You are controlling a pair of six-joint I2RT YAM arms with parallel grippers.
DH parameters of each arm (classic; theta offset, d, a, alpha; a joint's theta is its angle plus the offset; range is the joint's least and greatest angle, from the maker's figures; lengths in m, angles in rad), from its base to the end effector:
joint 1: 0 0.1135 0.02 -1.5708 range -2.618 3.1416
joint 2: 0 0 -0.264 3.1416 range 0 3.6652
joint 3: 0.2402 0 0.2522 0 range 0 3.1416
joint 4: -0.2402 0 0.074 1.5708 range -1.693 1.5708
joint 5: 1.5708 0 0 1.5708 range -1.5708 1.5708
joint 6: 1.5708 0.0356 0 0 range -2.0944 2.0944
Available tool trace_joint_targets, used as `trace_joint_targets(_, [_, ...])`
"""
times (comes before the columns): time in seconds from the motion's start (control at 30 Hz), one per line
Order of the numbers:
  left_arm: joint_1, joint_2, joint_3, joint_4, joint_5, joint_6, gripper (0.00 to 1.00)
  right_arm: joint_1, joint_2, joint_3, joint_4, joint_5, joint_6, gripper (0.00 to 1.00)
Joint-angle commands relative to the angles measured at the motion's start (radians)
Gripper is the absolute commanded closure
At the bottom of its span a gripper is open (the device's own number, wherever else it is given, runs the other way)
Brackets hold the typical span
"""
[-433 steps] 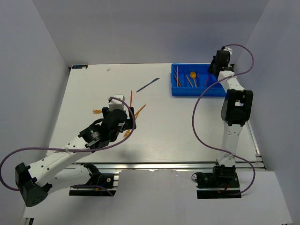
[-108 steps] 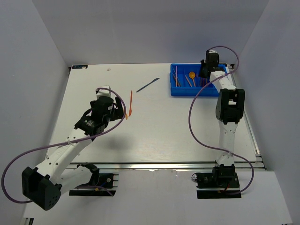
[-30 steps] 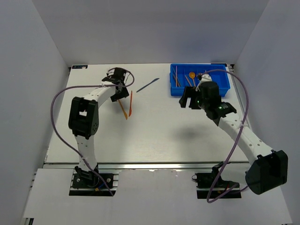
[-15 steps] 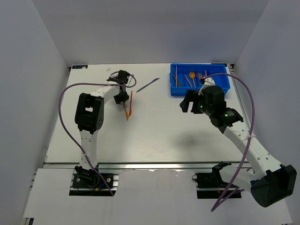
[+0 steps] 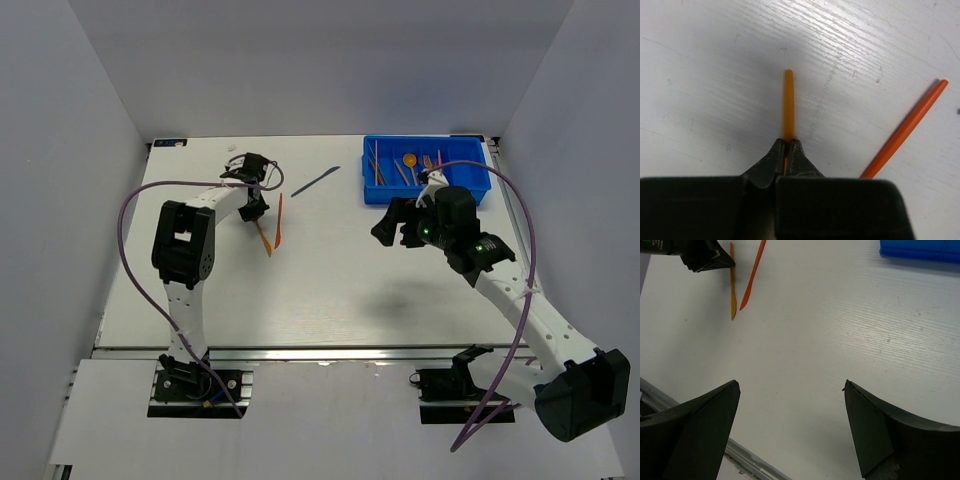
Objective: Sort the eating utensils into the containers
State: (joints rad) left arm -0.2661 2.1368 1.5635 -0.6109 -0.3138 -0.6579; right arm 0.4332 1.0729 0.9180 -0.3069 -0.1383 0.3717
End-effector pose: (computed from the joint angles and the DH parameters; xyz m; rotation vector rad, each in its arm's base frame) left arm 0.4280 -0.1053 0.1540 -0.5975 2.5886 0.1443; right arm 0.2185 0.1065 0.3183 -0.1537 2.0837 0.6394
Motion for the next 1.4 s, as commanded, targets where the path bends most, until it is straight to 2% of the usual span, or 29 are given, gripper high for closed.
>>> trace_joint_targets(0.0, [0.010, 0.040, -0.100, -0.043, 0.042, 0.012, 0.98, 0.004, -0.021, -0.008, 0.063, -0.050, 0.016, 0.11])
trace_joint_targets(0.1, [0.010, -0.013, -0.147, -0.036, 0.038, 0.006, 1.00, -0.005, -0.011, -0.051, 0.119, -0.185, 0.042, 0.11])
trace_joint_targets(0.17, [0.008, -0.061, -0.178, -0.020, 0.028, -0.003, 1.00, -0.008, -0.010, -0.115, 0.300, -0.338, 0.103, 0.11])
trace_joint_targets(0.27, [0.005, -0.201, -0.264, 0.025, 0.038, -0.011, 1.00, -0.005, 0.025, -0.225, 0.535, -0.420, 0.226, 0.11])
trace_joint_targets(0.43, [-0.050, -0.455, -0.391, 0.111, 0.125, 0.015, 1.00, 0.137, 0.191, -0.177, 0.578, -0.325, 0.248, 0.11])
trace_joint_targets(0.63, [-0.151, -0.625, -0.500, 0.152, 0.226, -0.032, 1.00, 0.298, 0.434, -0.047, 0.667, -0.193, 0.275, 0.17])
trace_joint_targets(0.77, [-0.209, -0.686, -0.523, 0.184, 0.281, -0.057, 1.00, 0.352, 0.540, 0.016, 0.744, -0.199, 0.320, 0.23])
trace_joint_targets(0.97, [-0.245, -0.732, -0.519, 0.201, 0.312, -0.081, 1.00, 0.386, 0.643, 0.119, 0.703, -0.146, 0.329, 0.28])
trace_joint_targets(1.0, [-0.251, -0.745, -0.519, 0.206, 0.314, -0.083, 1.00, 0.387, 0.653, 0.130, 0.698, -0.139, 0.328, 0.33])
trace_joint_targets(1.07, [-0.255, -0.752, -0.522, 0.211, 0.312, -0.091, 1.00, 0.389, 0.673, 0.145, 0.701, -0.130, 0.331, 0.36])
trace_joint_targets(1.1, [-0.257, -0.752, -0.525, 0.214, 0.312, -0.094, 1.00, 0.389, 0.680, 0.151, 0.701, -0.130, 0.331, 0.44])
trace_joint_targets(1.17, [-0.257, -0.749, -0.531, 0.218, 0.333, -0.100, 1.00, 0.389, 0.706, 0.182, 0.677, -0.135, 0.328, 0.54])
trace_joint_targets(1.2, [-0.257, -0.750, -0.533, 0.223, 0.343, -0.103, 1.00, 0.389, 0.711, 0.189, 0.674, -0.136, 0.326, 0.72])
trace_joint_targets(1.23, [-0.257, -0.755, -0.533, 0.226, 0.341, -0.106, 1.00, 0.388, 0.717, 0.193, 0.672, -0.136, 0.325, 0.82])
trace_joint_targets(1.27, [-0.257, -0.756, -0.528, 0.224, 0.329, -0.108, 0.95, 0.386, 0.716, 0.191, 0.667, -0.129, 0.320, 0.90])
trace_joint_targets(1.3, [-0.257, -0.758, -0.520, 0.218, 0.322, -0.106, 0.82, 0.386, 0.710, 0.186, 0.661, -0.120, 0.317, 1.00])
trace_joint_targets(1.33, [-0.257, -0.759, -0.507, 0.177, 0.282, -0.105, 0.65, 0.381, 0.700, 0.180, 0.651, -0.101, 0.309, 1.00])
trace_joint_targets(1.37, [-0.257, -0.761, -0.466, 0.149, 0.219, -0.091, 0.26, 0.360, 0.678, 0.173, 0.637, -0.065, 0.288, 1.00])
